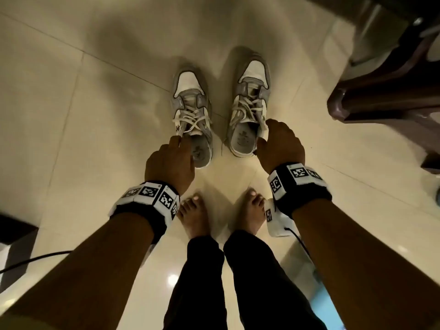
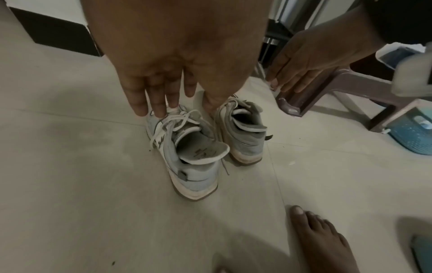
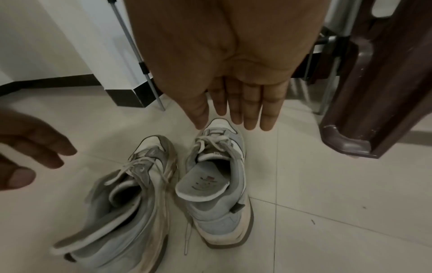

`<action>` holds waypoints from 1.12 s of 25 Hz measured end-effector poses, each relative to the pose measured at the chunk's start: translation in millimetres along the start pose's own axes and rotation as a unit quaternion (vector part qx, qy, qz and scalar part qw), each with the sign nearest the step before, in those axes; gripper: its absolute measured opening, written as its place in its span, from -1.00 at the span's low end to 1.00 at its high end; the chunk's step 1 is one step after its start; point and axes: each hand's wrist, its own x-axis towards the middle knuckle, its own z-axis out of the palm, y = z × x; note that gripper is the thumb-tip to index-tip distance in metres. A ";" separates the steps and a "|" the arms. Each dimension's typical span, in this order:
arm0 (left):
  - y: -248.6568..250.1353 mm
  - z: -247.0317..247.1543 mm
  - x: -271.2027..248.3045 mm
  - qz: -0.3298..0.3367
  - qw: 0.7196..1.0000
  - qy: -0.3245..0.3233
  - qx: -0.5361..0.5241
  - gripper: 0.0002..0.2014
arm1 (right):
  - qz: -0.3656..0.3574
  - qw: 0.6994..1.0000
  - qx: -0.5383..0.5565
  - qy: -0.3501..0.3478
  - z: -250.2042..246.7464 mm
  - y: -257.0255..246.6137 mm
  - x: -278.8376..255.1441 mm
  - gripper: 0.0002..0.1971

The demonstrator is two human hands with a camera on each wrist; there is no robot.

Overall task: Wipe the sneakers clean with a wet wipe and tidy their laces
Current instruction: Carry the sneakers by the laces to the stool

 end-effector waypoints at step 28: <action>49.5 -97.1 -15.0 0.088 0.988 0.082 -0.092 -0.81 | -0.240 0.961 -0.070 0.119 -85.1 7.4 -49.0 -0.73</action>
